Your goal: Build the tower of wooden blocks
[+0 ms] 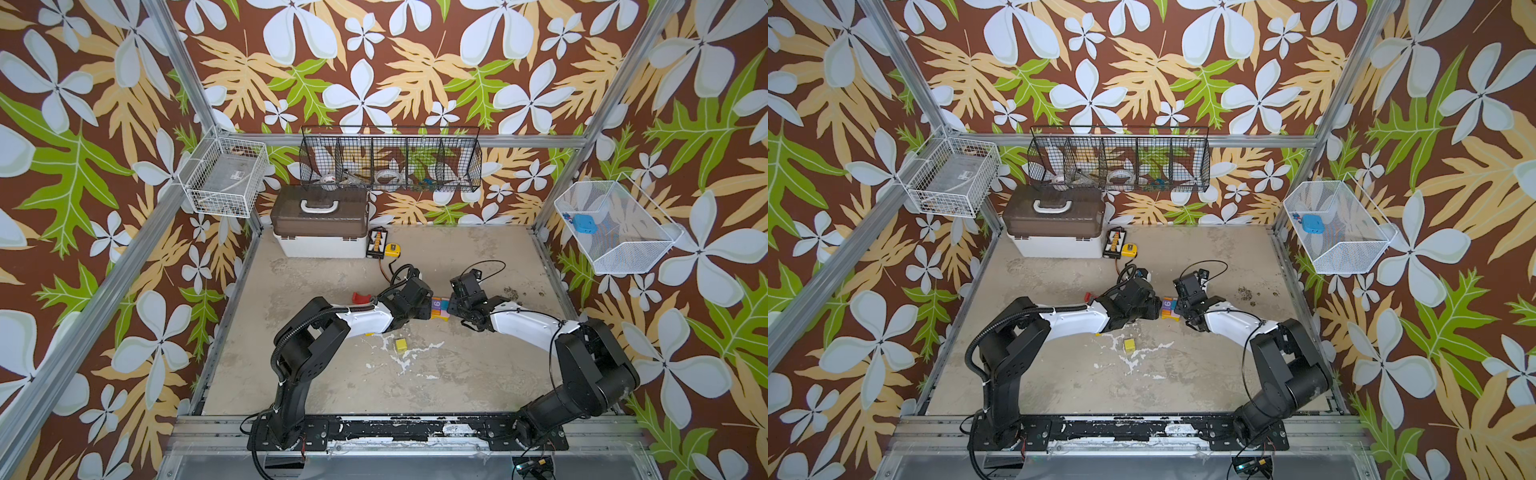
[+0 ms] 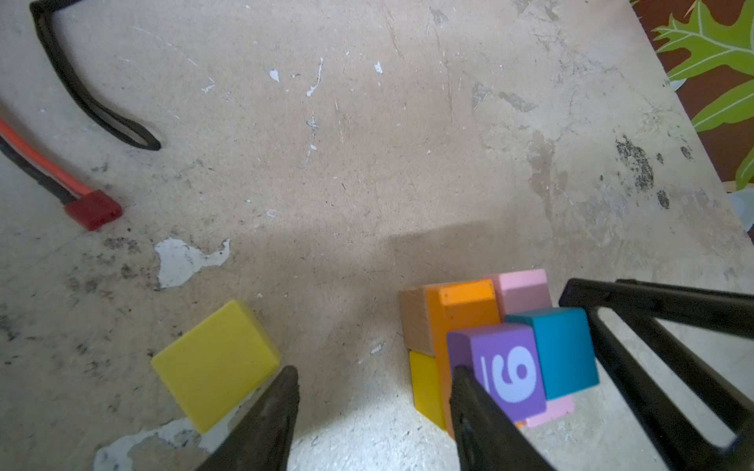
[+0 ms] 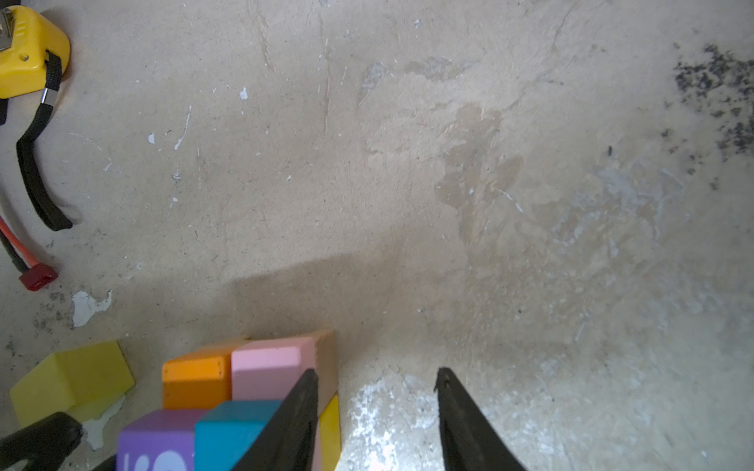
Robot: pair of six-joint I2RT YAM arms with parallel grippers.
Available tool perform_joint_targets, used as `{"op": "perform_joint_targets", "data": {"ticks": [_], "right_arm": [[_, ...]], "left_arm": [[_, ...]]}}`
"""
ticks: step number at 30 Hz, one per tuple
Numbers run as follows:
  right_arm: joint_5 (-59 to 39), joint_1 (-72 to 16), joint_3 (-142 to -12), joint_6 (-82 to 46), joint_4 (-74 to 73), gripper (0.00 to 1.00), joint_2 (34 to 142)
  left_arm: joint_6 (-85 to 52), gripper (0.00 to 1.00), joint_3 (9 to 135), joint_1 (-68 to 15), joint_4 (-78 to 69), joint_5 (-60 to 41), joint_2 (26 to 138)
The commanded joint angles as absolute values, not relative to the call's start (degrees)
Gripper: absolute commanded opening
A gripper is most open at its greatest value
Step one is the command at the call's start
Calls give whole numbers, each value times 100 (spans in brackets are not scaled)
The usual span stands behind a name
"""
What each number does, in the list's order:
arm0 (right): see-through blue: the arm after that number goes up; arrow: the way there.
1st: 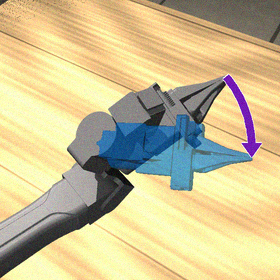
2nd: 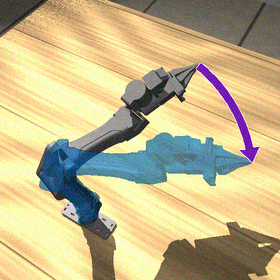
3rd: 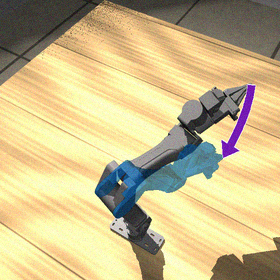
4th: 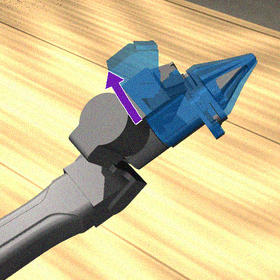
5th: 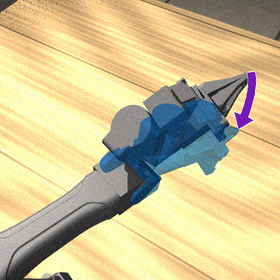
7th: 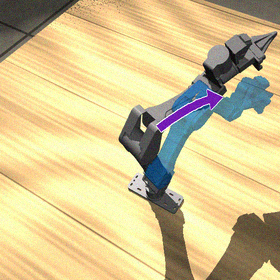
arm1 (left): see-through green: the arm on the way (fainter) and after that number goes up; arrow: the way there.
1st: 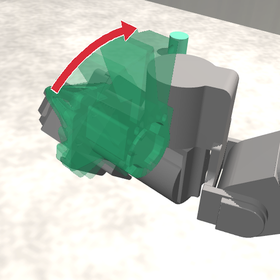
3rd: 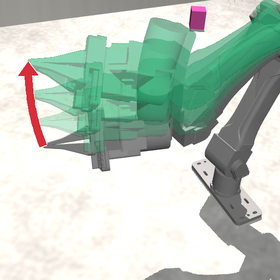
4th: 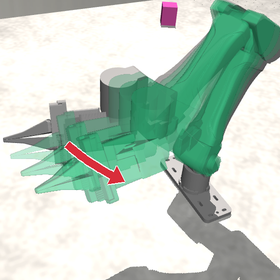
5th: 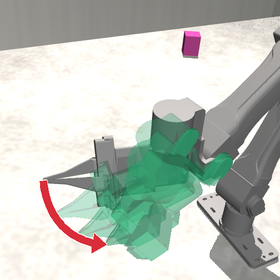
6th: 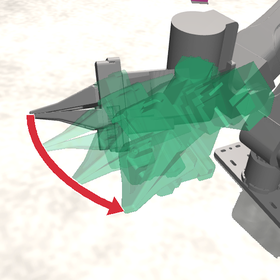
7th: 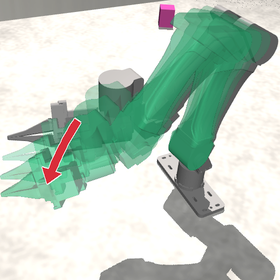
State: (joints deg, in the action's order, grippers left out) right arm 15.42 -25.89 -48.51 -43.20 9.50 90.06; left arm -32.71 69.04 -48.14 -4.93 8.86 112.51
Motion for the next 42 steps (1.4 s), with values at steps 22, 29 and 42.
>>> {"op": "perform_joint_targets", "data": {"ticks": [22, 29, 42], "right_arm": [[1724, -2575, -5000, -4235, 1173, 49, 8948], [1731, -2567, -5047, -4175, 1211, 49, 8877], [1509, -2571, -5396, -3753, 1252, 50, 9023]], "left_arm": [[-3326, 61, 6785, -4819, -652, 852, 11088], [-3322, 61, 6794, -4817, -673, 778, 11109], [-3322, 61, 6831, -4823, -672, 716, 11164]]}}
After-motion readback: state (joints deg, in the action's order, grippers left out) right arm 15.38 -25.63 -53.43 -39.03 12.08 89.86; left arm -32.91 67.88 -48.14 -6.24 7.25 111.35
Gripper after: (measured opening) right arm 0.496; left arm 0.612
